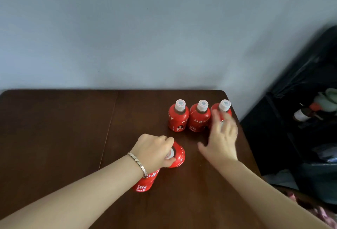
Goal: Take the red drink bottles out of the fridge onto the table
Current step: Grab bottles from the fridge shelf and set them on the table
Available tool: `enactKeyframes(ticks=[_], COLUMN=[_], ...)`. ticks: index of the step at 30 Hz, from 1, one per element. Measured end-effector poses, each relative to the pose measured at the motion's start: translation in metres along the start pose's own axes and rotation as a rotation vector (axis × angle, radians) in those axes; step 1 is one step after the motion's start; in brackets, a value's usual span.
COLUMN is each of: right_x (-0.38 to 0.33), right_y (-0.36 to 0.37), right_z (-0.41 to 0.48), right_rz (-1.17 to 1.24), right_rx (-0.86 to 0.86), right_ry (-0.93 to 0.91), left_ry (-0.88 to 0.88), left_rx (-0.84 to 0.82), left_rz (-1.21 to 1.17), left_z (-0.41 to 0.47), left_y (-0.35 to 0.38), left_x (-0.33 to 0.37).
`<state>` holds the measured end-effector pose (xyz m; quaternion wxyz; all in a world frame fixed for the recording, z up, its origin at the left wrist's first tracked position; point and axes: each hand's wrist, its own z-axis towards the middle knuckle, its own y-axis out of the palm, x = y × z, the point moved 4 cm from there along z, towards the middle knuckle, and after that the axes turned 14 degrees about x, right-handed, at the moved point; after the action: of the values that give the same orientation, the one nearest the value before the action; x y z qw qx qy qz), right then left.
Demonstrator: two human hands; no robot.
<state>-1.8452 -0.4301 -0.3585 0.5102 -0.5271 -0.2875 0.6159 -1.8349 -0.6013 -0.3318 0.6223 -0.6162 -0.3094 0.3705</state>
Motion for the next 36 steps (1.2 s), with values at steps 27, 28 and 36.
enactKeyframes(ticks=[27, 28, 36], right_x=[-0.142, -0.149, -0.152], right_y=[0.089, 0.081, 0.069], right_z=[0.015, 0.020, 0.076], right_rz=[0.136, 0.080, -0.336], right_rx=[0.093, 0.185, -0.452], right_ry=[-0.138, -0.289, -0.706], left_ry=[-0.700, -0.763, -0.869], left_rx=[0.313, 0.321, 0.285], left_rz=[-0.599, -0.699, -0.953], left_z=[-0.012, -0.018, -0.008], left_y=[0.057, 0.066, 0.083], left_x=[-0.142, -0.144, -0.139])
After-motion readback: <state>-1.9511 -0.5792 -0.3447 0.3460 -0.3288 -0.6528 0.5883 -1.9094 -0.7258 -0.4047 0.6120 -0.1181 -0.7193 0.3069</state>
